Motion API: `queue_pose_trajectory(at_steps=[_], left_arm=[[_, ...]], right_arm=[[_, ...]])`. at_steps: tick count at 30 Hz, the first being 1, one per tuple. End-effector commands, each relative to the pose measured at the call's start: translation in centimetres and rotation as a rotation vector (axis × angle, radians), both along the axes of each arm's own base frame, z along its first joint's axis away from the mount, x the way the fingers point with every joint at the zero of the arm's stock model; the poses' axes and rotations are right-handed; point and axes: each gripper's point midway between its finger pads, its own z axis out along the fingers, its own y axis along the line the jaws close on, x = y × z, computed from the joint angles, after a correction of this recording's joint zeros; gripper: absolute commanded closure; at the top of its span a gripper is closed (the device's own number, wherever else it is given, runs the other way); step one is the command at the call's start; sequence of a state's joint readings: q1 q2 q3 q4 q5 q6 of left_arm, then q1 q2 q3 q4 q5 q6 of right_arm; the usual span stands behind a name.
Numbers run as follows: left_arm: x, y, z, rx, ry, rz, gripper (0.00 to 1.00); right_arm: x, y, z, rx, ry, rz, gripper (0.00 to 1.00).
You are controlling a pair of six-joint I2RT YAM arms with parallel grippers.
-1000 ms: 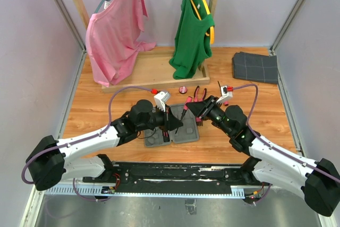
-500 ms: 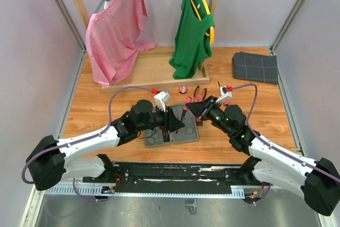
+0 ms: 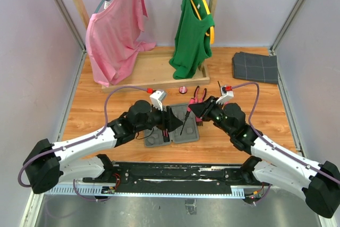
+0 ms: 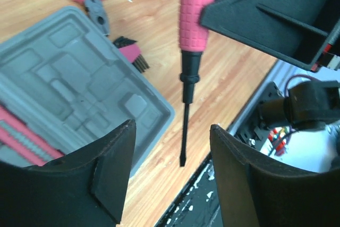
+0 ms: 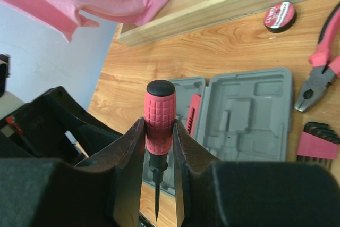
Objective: Sort the tools into containers
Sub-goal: Pick up the screwdriver from the center of the board, then place the screwdriver in the storage box.
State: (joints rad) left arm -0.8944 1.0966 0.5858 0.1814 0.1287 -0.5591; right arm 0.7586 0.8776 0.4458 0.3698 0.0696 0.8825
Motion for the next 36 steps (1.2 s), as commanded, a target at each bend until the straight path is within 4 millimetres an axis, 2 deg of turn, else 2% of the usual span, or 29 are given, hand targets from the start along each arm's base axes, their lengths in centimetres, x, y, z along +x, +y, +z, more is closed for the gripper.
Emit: queue_pose_trajectory(at_steps=[1,6,11,20,27,36], left_arm=[[2.4,2.6,1.4,0.049,-0.065,0.172,0.37],[4.9,6.4,0.6,0.067,-0.042,0.307,0.37],[7.2,10.7,-0.8,0.138,-0.039,0.464,0.37],[9.3,16.8,-4.1,0.224,0.001,0.660,0.37],[10.2,19.1,-5.7,0.272,-0.030,0.757,0.37],[10.0,20.9,-6.9,0.246,-0.073,0.855,0.37]], right_arm=[[0.3,-0.6,0.4,-0.108,-0.007,-0.024,0.82],[0.5,-0.5,-0.2,-0.203,0.030,-0.006,0.80],[0.8,0.6,-0.9,-0.260,0.073,0.042,0.79],[1.5,3.6,-2.7,-0.358,0.166,0.161,0.78],[2.6,5.5,-3.6,-0.410,0.202,0.216,0.78],[3.2,7.4,-6.4,-0.448,0.270,0.279,0.78]])
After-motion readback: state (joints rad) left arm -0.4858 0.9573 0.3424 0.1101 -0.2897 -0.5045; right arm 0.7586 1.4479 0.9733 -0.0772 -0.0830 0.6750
